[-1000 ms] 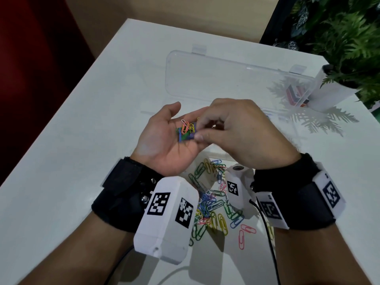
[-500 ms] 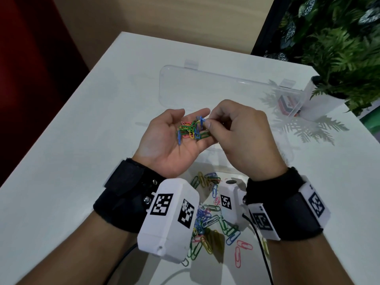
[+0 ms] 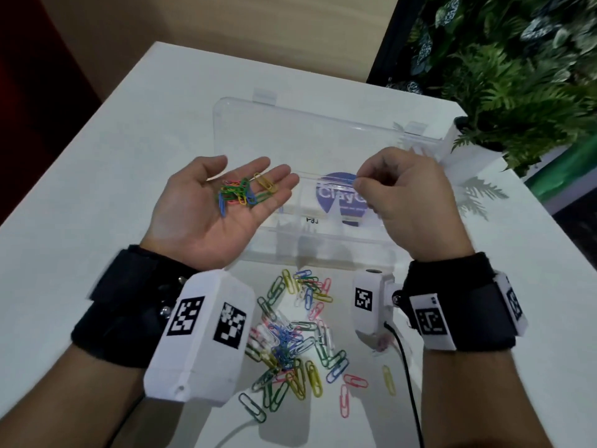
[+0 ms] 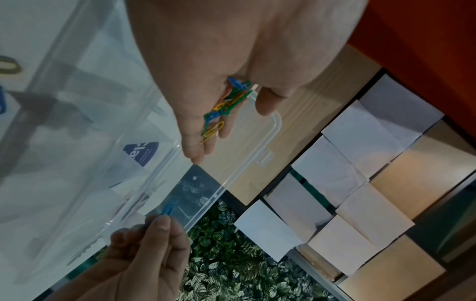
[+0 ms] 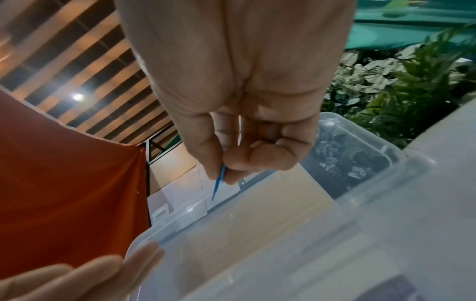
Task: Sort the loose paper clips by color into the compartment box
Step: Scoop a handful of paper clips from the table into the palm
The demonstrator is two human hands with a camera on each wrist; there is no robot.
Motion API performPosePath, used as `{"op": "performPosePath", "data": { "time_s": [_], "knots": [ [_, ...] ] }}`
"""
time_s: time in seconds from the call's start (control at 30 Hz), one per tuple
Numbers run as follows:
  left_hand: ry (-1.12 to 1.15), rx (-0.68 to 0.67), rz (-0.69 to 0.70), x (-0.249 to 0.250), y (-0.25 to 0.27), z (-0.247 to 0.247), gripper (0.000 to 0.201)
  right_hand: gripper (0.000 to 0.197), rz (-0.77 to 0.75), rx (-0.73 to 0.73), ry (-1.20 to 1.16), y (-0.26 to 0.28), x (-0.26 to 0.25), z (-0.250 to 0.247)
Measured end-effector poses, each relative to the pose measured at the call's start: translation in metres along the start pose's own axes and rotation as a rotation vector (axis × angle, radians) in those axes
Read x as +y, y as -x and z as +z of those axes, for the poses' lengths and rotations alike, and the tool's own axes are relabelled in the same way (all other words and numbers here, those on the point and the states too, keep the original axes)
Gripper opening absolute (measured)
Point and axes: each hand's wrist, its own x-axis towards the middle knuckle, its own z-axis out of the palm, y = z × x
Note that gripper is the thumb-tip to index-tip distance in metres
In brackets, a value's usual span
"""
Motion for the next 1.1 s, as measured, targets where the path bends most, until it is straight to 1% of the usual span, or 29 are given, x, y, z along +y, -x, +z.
{"op": "performPosePath", "data": {
  "time_s": [0.13, 0.33, 0.4, 0.5, 0.57, 0.67, 0.73, 0.8, 0.87, 0.93, 0.97, 1.03, 1.1],
  "knots": [
    [-0.005, 0.0, 0.006, -0.003, 0.001, 0.001, 0.052, 0.009, 0.022, -0.029, 0.102, -0.002, 0.01, -0.006],
    [0.021, -0.003, 0.049, 0.009, 0.004, 0.0, 0.053, 0.014, 0.066, -0.079, 0.287, -0.002, 0.023, -0.008],
    [0.014, -0.009, 0.047, 0.009, 0.005, 0.001, 0.052, 0.015, 0.054, -0.108, 0.324, -0.002, 0.023, -0.007],
    [0.0, -0.012, 0.033, 0.006, 0.005, 0.002, 0.046, 0.014, 0.038, -0.109, 0.337, -0.003, 0.02, -0.007],
    [-0.003, -0.014, 0.02, 0.004, 0.005, 0.002, 0.047, 0.013, 0.041, -0.099, 0.303, -0.002, 0.017, -0.009],
    [-0.041, -0.017, -0.025, -0.004, 0.005, 0.006, 0.048, 0.01, -0.002, -0.074, 0.1, 0.002, 0.0, -0.009],
    [-0.076, -0.028, -0.08, -0.014, 0.005, 0.009, 0.05, 0.005, -0.06, -0.112, -0.023, 0.008, -0.019, -0.002],
    [-0.078, -0.044, -0.113, -0.02, 0.005, 0.009, 0.051, 0.006, -0.11, -0.186, -0.069, 0.013, -0.031, 0.008],
    [-0.045, -0.04, -0.09, -0.015, 0.004, 0.008, 0.051, 0.009, -0.123, -0.196, -0.023, 0.013, -0.029, 0.013],
    [-0.014, -0.021, -0.03, 0.0, 0.003, 0.005, 0.05, 0.008, -0.094, -0.149, 0.083, 0.009, -0.021, 0.006],
    [-0.003, -0.018, 0.001, 0.008, 0.003, 0.004, 0.051, 0.008, -0.079, -0.153, 0.146, 0.004, -0.019, -0.001],
    [0.001, -0.018, 0.026, 0.018, 0.005, 0.002, 0.049, 0.006, -0.07, -0.252, 0.299, -0.002, -0.025, -0.008],
    [0.004, 0.001, 0.017, 0.02, 0.006, 0.0, 0.047, 0.007, -0.119, -0.381, 0.434, -0.009, -0.037, -0.004]
  ]
}}
